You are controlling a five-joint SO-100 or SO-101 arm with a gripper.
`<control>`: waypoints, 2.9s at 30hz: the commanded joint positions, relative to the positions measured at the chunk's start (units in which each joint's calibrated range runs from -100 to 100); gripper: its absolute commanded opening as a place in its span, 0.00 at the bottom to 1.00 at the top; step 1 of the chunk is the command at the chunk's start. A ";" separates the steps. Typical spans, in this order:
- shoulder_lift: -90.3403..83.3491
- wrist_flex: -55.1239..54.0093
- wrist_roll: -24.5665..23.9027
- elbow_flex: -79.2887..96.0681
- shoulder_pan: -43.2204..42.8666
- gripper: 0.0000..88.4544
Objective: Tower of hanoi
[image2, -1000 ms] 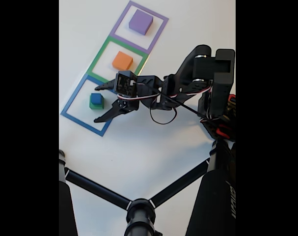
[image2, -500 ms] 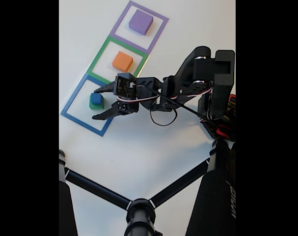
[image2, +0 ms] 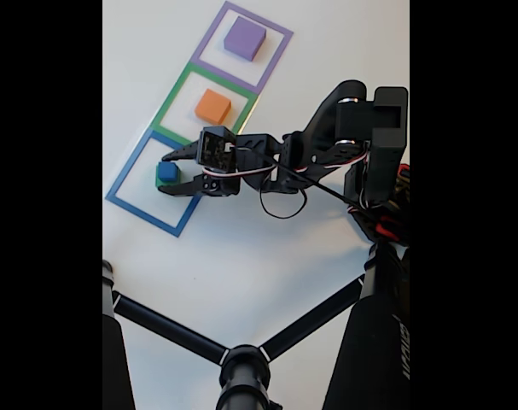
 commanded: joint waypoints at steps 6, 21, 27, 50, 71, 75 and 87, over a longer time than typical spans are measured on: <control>-0.48 -0.98 0.18 -1.08 -0.53 0.10; -2.99 0.48 0.18 -0.26 -1.01 0.04; -10.17 7.69 0.18 -0.35 -0.63 0.04; -50.06 140.97 0.18 -67.26 19.12 0.04; -57.81 141.94 0.18 -64.81 50.76 0.04; -58.94 133.35 0.18 -53.90 52.78 0.04; -43.68 72.30 0.18 -20.72 52.49 0.03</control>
